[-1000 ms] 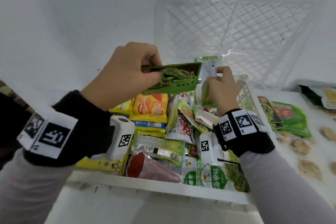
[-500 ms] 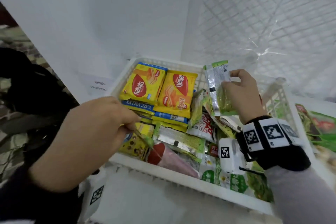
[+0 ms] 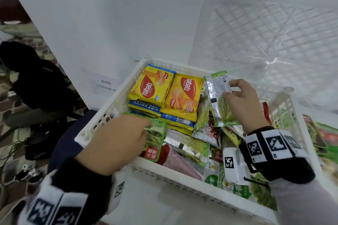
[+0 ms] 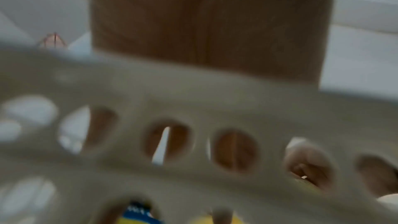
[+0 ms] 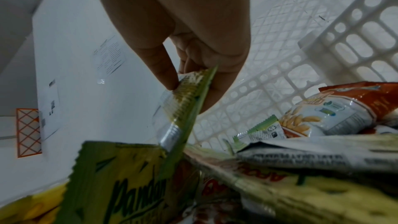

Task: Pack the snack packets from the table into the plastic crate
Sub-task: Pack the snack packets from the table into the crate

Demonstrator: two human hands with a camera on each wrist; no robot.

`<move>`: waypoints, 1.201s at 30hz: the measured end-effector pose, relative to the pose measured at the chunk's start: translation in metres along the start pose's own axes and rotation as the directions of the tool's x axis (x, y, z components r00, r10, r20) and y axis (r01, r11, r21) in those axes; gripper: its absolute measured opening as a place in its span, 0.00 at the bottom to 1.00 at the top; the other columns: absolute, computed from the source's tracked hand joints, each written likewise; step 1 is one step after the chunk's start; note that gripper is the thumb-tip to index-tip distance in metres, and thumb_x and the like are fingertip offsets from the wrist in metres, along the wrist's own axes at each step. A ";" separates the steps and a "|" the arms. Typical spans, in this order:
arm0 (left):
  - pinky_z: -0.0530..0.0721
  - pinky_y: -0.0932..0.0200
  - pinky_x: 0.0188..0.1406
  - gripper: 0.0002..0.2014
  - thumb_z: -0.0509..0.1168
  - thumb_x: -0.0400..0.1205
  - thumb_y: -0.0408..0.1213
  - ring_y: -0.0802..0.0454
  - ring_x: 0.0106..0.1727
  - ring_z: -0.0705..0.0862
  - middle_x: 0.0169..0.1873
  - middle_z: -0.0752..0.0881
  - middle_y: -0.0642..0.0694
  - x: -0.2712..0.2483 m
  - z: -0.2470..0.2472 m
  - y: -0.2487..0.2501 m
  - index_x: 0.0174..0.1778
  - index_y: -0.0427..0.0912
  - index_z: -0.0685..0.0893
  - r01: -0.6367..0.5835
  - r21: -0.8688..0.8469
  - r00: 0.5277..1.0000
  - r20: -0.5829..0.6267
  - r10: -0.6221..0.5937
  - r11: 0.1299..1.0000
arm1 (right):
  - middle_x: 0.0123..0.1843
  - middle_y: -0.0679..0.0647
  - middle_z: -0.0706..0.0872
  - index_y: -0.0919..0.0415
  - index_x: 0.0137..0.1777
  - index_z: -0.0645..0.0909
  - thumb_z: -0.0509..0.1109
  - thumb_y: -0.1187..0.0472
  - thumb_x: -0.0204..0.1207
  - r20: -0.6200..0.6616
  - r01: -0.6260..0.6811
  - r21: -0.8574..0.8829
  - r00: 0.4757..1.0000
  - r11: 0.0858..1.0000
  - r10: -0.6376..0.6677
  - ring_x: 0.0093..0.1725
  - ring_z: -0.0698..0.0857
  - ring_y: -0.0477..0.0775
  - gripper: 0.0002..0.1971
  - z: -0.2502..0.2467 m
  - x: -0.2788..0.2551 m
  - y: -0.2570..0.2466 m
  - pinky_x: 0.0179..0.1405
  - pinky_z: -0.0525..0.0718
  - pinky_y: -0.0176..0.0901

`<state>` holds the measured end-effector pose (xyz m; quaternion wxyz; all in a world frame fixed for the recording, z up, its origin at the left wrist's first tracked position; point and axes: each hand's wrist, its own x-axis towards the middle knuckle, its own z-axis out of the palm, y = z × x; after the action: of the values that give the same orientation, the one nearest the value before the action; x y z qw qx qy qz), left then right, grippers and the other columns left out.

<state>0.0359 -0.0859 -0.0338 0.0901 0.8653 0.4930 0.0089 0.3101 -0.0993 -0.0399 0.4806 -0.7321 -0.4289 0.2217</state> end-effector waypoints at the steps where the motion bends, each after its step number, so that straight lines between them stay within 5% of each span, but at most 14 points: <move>1: 0.80 0.53 0.57 0.14 0.55 0.84 0.50 0.53 0.59 0.80 0.56 0.83 0.54 0.004 0.004 0.007 0.62 0.58 0.81 -0.039 -0.041 0.997 0.061 0.041 0.998 | 0.38 0.48 0.82 0.51 0.52 0.74 0.63 0.66 0.78 0.004 0.004 0.005 1.000 1.000 -0.004 0.22 0.71 0.44 0.09 0.000 -0.001 0.000 0.14 0.68 0.25; 3: 0.79 0.55 0.46 0.23 0.47 0.83 0.61 0.54 0.51 0.82 0.47 0.83 0.52 0.008 0.012 0.016 0.49 0.54 0.84 -0.067 -0.017 0.977 0.202 0.069 0.998 | 0.38 0.49 0.82 0.52 0.53 0.74 0.63 0.66 0.78 0.010 0.005 0.005 1.000 1.000 -0.005 0.23 0.71 0.45 0.09 0.001 -0.002 -0.001 0.13 0.68 0.25; 6: 0.66 0.60 0.26 0.33 0.38 0.80 0.66 0.56 0.28 0.76 0.25 0.76 0.49 0.006 0.016 0.016 0.27 0.44 0.73 -0.046 -0.019 0.978 0.203 0.049 0.999 | 0.37 0.47 0.82 0.51 0.53 0.73 0.64 0.66 0.78 -0.001 0.009 0.001 1.000 1.000 -0.009 0.20 0.71 0.41 0.09 0.000 -0.003 -0.001 0.14 0.68 0.25; 8: 0.64 0.60 0.25 0.31 0.41 0.81 0.65 0.56 0.26 0.74 0.23 0.74 0.49 0.006 0.014 0.012 0.25 0.44 0.69 -0.035 -0.088 0.979 0.198 0.052 0.996 | 0.36 0.48 0.83 0.51 0.52 0.74 0.63 0.66 0.78 0.003 0.005 0.002 1.000 1.000 -0.005 0.17 0.70 0.38 0.09 0.000 -0.005 -0.002 0.14 0.68 0.25; 11: 0.66 0.61 0.26 0.28 0.47 0.83 0.62 0.56 0.27 0.76 0.24 0.76 0.49 0.009 0.012 0.006 0.26 0.45 0.71 -0.027 -0.135 0.978 0.201 0.054 0.991 | 0.36 0.53 0.86 0.52 0.53 0.76 0.62 0.67 0.79 0.072 -0.020 0.038 0.997 0.999 0.017 0.22 0.75 0.45 0.09 0.002 -0.010 -0.007 0.19 0.73 0.33; 14: 0.69 0.60 0.27 0.24 0.52 0.84 0.58 0.57 0.30 0.79 0.26 0.80 0.51 0.009 0.013 0.003 0.30 0.46 0.77 -0.020 -0.130 0.983 0.180 0.043 0.991 | 0.33 0.56 0.87 0.54 0.56 0.76 0.62 0.68 0.81 0.273 -0.037 0.116 0.962 0.993 0.004 0.22 0.78 0.50 0.09 0.004 -0.015 -0.020 0.19 0.75 0.36; 18: 0.69 0.59 0.29 0.10 0.64 0.80 0.48 0.53 0.39 0.81 0.38 0.83 0.49 0.011 0.011 -0.001 0.41 0.45 0.80 0.115 -0.071 0.989 0.097 -0.108 0.991 | 0.39 0.60 0.84 0.56 0.62 0.74 0.61 0.72 0.81 0.625 0.090 -0.040 0.779 0.995 -0.045 0.28 0.82 0.53 0.15 0.019 -0.025 -0.038 0.21 0.78 0.38; 22: 0.81 0.52 0.47 0.23 0.75 0.69 0.50 0.48 0.50 0.81 0.50 0.82 0.48 0.015 0.006 -0.007 0.55 0.45 0.78 0.146 -0.063 0.981 0.138 -0.136 0.987 | 0.39 0.49 0.75 0.59 0.72 0.66 0.56 0.78 0.75 0.881 0.302 -0.312 0.446 0.901 0.155 0.28 0.75 0.43 0.26 0.040 -0.038 -0.046 0.22 0.75 0.31; 25: 0.80 0.47 0.57 0.26 0.77 0.68 0.47 0.47 0.59 0.79 0.56 0.83 0.46 0.018 0.007 -0.005 0.60 0.46 0.80 0.135 -0.003 0.974 0.182 -0.132 0.991 | 0.44 0.47 0.76 0.59 0.74 0.65 0.56 0.75 0.76 0.896 0.417 -0.412 0.346 0.810 0.278 0.34 0.74 0.41 0.26 0.051 -0.045 -0.046 0.22 0.72 0.28; 29: 0.76 0.47 0.65 0.32 0.78 0.68 0.47 0.46 0.65 0.77 0.63 0.80 0.45 0.020 0.007 -0.004 0.68 0.49 0.77 0.163 -0.020 0.962 0.227 -0.154 0.986 | 0.53 0.58 0.81 0.60 0.71 0.66 0.57 0.66 0.81 0.870 0.609 -0.493 0.362 0.621 0.335 0.33 0.73 0.47 0.19 0.061 -0.055 -0.041 0.25 0.71 0.38; 33: 0.77 0.45 0.65 0.33 0.78 0.68 0.46 0.45 0.66 0.76 0.65 0.78 0.45 0.020 0.007 -0.004 0.69 0.52 0.75 0.178 -0.017 0.956 0.239 -0.169 0.984 | 0.53 0.61 0.82 0.63 0.65 0.69 0.63 0.69 0.78 0.864 0.630 -0.490 0.443 0.603 0.239 0.44 0.80 0.58 0.17 0.059 -0.063 -0.040 0.35 0.78 0.46; 36: 0.77 0.44 0.65 0.34 0.78 0.67 0.47 0.45 0.65 0.76 0.64 0.77 0.45 0.019 0.006 -0.003 0.70 0.54 0.75 0.184 -0.009 0.956 0.236 -0.177 0.983 | 0.51 0.54 0.79 0.57 0.65 0.72 0.71 0.68 0.73 0.885 0.694 -0.397 0.462 0.600 0.052 0.47 0.77 0.52 0.21 0.050 -0.068 -0.045 0.41 0.78 0.44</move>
<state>0.0437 -0.0696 -0.0416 0.1614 0.8102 0.5556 -0.0936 0.2185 -0.1235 -0.0279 -0.0799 -0.5490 -0.7953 0.2443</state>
